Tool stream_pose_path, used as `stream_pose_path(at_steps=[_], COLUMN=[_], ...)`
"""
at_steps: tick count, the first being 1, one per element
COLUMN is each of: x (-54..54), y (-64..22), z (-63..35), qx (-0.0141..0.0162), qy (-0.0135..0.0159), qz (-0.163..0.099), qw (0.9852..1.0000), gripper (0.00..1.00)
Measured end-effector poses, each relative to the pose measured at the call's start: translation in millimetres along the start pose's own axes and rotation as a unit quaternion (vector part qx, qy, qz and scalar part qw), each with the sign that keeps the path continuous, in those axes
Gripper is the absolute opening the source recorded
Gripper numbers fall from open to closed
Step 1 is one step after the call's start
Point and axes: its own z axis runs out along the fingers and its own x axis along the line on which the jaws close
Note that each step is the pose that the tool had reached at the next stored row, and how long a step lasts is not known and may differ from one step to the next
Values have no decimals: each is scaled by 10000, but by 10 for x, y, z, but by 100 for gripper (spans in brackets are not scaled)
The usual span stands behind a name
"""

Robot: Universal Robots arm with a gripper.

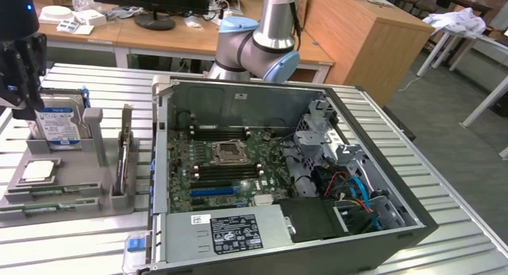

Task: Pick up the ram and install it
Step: 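Pick up the ram and move it above insertion slot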

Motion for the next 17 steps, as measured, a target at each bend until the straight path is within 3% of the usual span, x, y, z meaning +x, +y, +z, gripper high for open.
stream_pose_path(at_steps=[1,17], x=[1,7], y=[1,-7], z=[4,277], qx=[1,3], qy=[0,0], qz=[-1,-18], qw=[10000,10000], gripper=[31,31])
